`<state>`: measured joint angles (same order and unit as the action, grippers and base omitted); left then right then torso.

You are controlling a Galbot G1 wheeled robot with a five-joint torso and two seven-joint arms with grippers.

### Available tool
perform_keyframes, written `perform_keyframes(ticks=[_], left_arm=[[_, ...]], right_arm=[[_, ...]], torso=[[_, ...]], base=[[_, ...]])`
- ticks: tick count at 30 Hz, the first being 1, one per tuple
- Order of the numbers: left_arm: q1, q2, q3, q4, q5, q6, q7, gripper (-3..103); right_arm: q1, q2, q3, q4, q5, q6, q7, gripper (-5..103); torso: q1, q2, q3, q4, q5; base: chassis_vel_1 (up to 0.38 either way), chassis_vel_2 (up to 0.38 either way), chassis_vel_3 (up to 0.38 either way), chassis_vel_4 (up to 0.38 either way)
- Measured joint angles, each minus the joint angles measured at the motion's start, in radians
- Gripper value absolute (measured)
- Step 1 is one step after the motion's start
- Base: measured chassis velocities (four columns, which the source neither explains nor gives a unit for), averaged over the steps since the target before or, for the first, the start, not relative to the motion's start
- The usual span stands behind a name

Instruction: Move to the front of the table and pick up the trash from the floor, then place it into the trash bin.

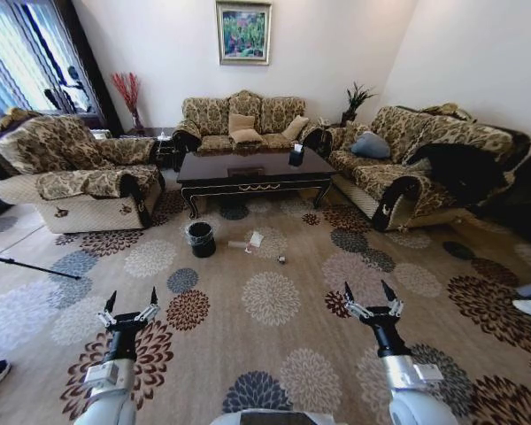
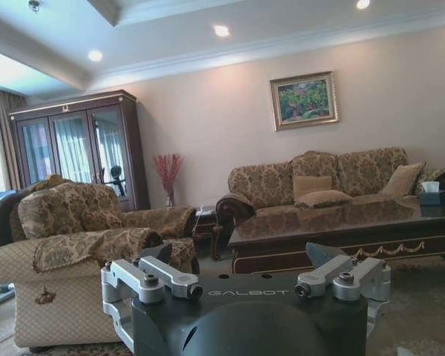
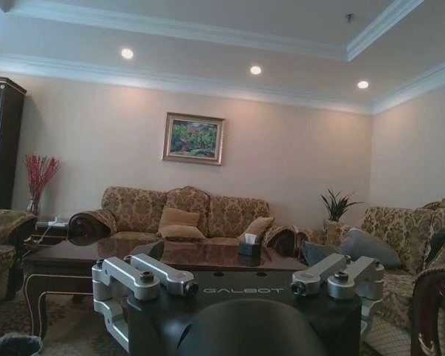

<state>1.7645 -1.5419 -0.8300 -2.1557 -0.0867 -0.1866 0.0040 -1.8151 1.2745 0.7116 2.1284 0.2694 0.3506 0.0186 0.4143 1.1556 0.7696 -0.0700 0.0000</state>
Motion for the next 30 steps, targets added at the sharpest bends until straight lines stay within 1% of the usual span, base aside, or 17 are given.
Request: perform_keyframes(ticks=[3, 4, 7, 8, 14, 17, 26, 30], left_arm=[[0.003, -0.001, 0.0, 0.0, 0.001, 0.0, 0.0, 100], [0.003, -0.001, 0.0, 0.0, 0.001, 0.0, 0.0, 100], [0.008, -0.002, 0.0, 0.001, 0.002, 0.0, 0.0, 100], [0.008, -0.002, 0.0, 0.001, 0.002, 0.0, 0.0, 100], [0.013, -0.005, 0.0, 0.003, 0.004, -0.004, -0.002, 100], [0.014, -0.006, 0.0, 0.002, 0.004, -0.015, -0.001, 100], [0.017, -0.007, 0.0, 0.009, 0.004, -0.028, 0.002, 100], [0.019, -0.005, -0.003, 0.013, 0.003, -0.025, -0.001, 100]], right_arm=[[0.003, 0.002, -0.003, -0.003, 0.0, 0.001, 0.0, 100], [0.003, 0.002, -0.003, -0.003, 0.0, 0.001, 0.0, 100], [0.004, 0.003, -0.004, -0.003, 0.001, 0.002, 0.001, 100], [0.004, 0.003, -0.004, -0.003, 0.001, 0.002, 0.001, 100], [0.003, 0.003, -0.002, -0.001, 0.004, 0.003, 0.002, 100], [0.001, 0.004, -0.001, 0.002, 0.004, 0.005, 0.002, 100], [-0.005, 0.012, 0.0, 0.005, 0.001, 0.01, 0.002, 100], [-0.006, 0.017, 0.0, 0.005, -0.003, 0.011, 0.002, 100]], torso=[[-0.008, -0.021, -0.012, 0.0, 0.0], [-0.008, -0.021, -0.012, 0.0, 0.0], [-0.018, -0.042, -0.024, 0.0001, 0.0], [-0.018, -0.042, -0.024, 0.0001, 0.0], [-0.034, -0.076, -0.042, 0.0001, 0.0], [-0.042, -0.094, -0.053, 0.0001, 0.0], [-0.047, -0.107, -0.06, 0.0, 0.0], [-0.054, -0.124, -0.069, 0.0, 0.0]], base=[[0.0, 0.0, 0.0, 0.0], [0.0, 0.0, 0.0, 0.0], [0.0, 0.0, 0.0, 0.0], [0.0, 0.0, 0.0, 0.0], [0.0, 0.0, 0.0, 0.0], [0.0, 0.0, 0.0, 0.0], [0.0, 0.0, 0.0, 0.0], [0.0, 0.0, 0.0, 0.0]])
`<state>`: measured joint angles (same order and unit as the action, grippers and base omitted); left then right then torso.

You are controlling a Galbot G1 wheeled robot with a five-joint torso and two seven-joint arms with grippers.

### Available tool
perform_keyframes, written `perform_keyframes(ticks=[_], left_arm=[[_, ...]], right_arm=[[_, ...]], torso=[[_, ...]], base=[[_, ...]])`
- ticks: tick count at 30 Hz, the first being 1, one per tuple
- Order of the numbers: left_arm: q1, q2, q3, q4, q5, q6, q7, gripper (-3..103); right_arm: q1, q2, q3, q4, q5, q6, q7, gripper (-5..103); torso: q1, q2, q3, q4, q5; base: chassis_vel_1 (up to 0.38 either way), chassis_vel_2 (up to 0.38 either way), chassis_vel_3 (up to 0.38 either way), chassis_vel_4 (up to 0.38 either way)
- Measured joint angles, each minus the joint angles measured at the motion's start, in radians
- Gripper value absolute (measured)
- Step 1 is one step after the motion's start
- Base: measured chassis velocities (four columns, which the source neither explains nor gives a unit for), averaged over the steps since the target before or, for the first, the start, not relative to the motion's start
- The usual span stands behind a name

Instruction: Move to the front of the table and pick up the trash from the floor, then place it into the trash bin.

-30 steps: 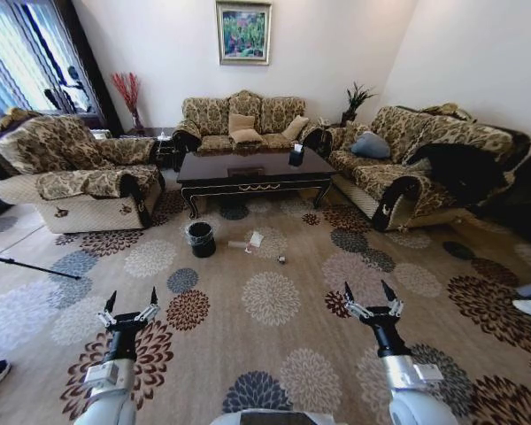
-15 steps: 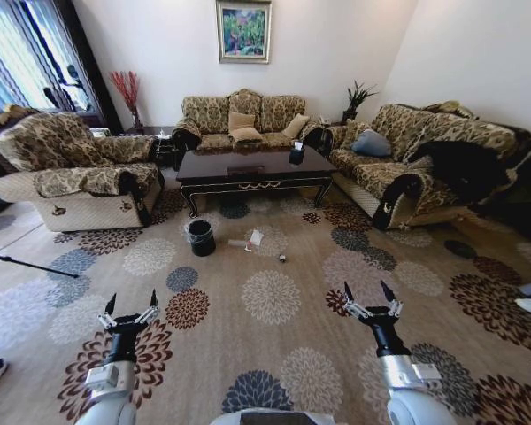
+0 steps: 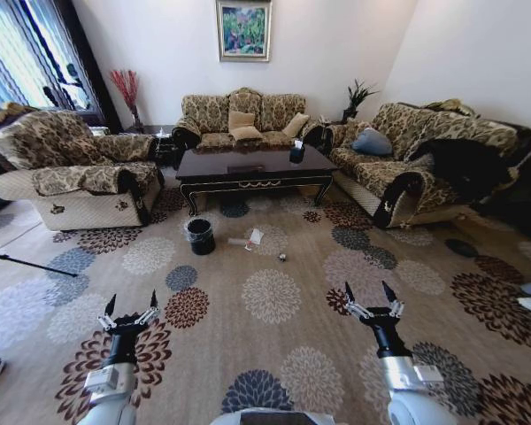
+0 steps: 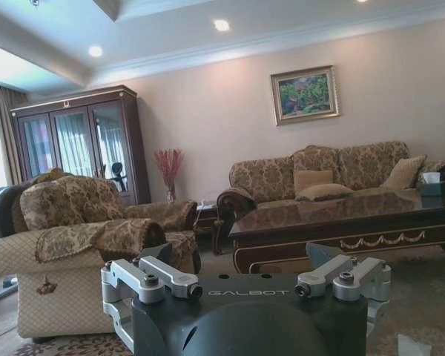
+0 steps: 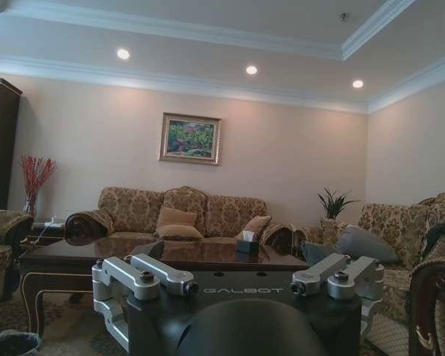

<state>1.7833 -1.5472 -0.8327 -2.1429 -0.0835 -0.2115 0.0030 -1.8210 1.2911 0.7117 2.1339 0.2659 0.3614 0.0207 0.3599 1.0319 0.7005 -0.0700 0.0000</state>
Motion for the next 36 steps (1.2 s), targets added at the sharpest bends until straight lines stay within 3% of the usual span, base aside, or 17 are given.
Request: perform_keyframes(ticks=[27, 30, 36], left_arm=[[-0.007, 0.012, 0.003, 0.009, -0.006, 0.003, -0.002, 100], [-0.004, 0.014, 0.003, 0.009, -0.003, 0.003, -0.001, 100], [0.006, 0.013, 0.002, 0.002, 0.003, 0.003, 0.001, 100]], right_arm=[[-0.002, 0.008, 0.002, -0.013, 0.0, 0.0, 0.005, 100], [0.002, 0.003, 0.007, -0.017, 0.005, 0.007, -0.018, 100], [0.009, 0.003, 0.018, -0.009, -0.052, -0.011, -0.027, 100]], torso=[[-0.056, -0.125, -0.069, 0.0, 0.0], [-0.07, -0.159, -0.089, 0.0, 0.0], [-0.082, -0.186, -0.104, 0.0, 0.0001]], base=[[0.0, 0.0, 0.0, 0.0], [0.0, 0.0, 0.0, 0.0], [0.0, 0.0, 0.0, 0.0]])
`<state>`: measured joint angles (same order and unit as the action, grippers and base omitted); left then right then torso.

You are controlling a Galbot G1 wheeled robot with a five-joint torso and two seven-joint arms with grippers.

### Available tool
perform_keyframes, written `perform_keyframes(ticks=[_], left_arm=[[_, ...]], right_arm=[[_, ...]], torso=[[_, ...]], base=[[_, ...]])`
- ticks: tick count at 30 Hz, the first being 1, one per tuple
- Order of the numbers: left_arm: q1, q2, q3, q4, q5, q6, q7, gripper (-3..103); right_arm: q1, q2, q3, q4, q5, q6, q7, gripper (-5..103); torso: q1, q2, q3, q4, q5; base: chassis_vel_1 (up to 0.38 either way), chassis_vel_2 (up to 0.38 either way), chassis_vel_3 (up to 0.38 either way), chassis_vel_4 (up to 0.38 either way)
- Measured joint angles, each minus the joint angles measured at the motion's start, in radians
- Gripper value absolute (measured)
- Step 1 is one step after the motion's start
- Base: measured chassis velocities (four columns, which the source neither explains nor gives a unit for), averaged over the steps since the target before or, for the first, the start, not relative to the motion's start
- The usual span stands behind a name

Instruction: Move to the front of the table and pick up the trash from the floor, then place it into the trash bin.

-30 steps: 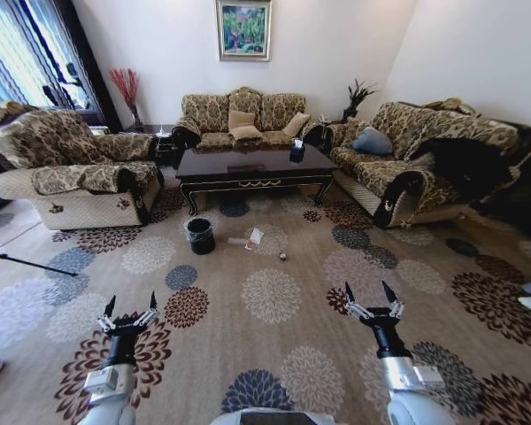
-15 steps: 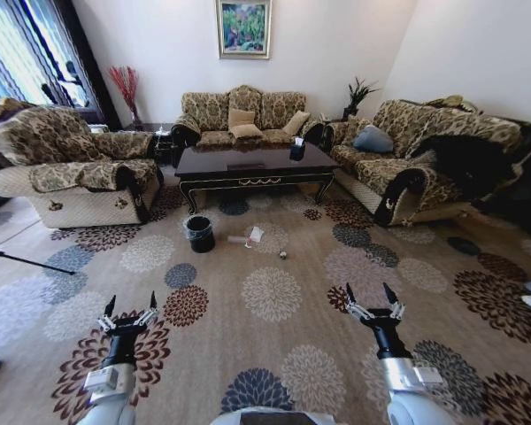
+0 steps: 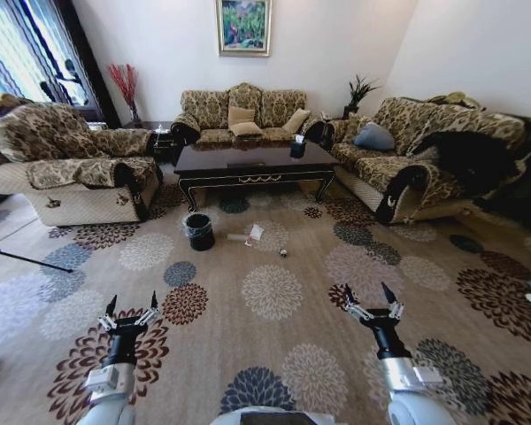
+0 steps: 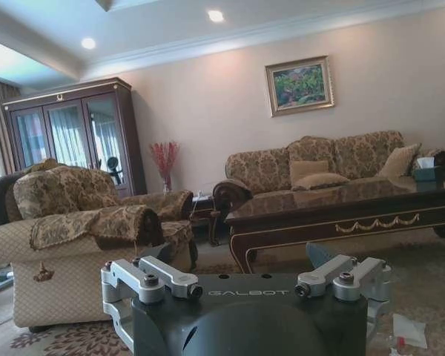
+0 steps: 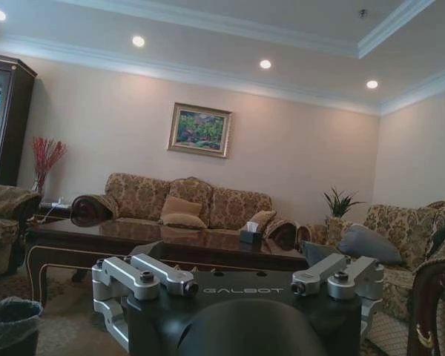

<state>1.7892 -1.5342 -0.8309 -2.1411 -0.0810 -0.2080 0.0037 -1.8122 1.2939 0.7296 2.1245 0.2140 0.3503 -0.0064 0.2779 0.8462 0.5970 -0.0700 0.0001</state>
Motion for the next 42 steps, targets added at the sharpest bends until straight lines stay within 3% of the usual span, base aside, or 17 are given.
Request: perform_keyframes(ticks=[42], left_arm=[[0.004, -0.019, 0.005, 0.019, 0.027, -0.018, 0.01, 100]], right_arm=[[0.023, -0.003, -0.028, -0.04, 0.026, 0.04, 0.009, 100]], torso=[[-0.074, -0.174, -0.1, 0.0002, -0.0001]], base=[[0.0, 0.0, 0.0, 0.0]])
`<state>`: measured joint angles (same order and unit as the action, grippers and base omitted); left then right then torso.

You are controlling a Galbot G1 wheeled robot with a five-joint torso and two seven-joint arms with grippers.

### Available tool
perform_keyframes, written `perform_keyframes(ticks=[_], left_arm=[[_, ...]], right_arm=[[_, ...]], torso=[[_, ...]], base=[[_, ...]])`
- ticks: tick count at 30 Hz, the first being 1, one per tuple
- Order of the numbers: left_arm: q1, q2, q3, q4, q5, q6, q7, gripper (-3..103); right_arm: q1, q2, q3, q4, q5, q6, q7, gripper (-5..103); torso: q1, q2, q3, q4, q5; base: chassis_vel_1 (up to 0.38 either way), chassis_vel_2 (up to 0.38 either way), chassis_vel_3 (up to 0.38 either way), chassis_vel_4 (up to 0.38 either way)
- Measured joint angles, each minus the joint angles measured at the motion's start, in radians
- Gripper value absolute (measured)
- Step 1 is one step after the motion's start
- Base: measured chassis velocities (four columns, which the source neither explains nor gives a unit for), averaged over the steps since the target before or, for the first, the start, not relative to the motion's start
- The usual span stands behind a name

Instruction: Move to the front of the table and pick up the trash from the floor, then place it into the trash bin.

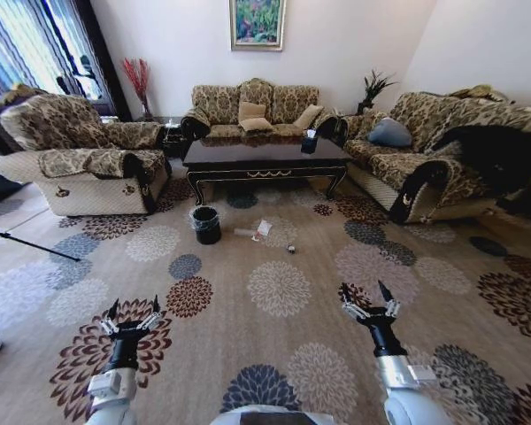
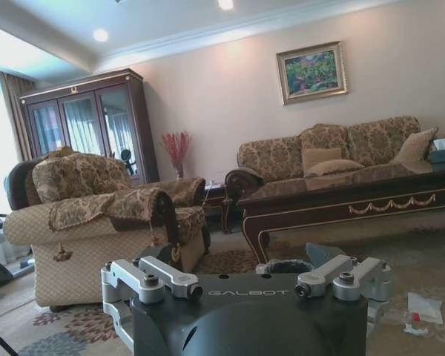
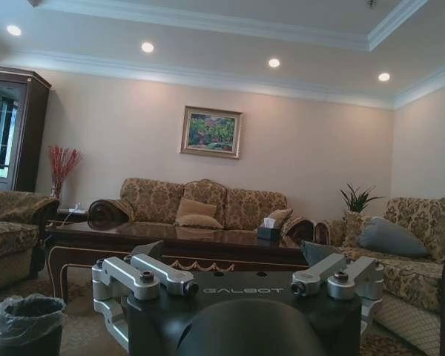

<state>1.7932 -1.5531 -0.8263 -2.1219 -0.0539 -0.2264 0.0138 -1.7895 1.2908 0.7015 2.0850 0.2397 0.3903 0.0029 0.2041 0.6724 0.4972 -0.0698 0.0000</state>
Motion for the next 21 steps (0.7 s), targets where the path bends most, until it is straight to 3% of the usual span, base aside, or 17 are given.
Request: perform_keyframes(ticks=[21], left_arm=[[0.003, -0.001, -0.003, -0.005, -0.001, 0.003, 0.0, 100]], right_arm=[[-0.003, 0.002, 0.001, 0.006, 0.012, -0.002, 0.014, 100]], torso=[[-0.036, -0.087, -0.051, -0.0002, 0.0]], base=[[0.0, 0.0, 0.0, 0.0]])
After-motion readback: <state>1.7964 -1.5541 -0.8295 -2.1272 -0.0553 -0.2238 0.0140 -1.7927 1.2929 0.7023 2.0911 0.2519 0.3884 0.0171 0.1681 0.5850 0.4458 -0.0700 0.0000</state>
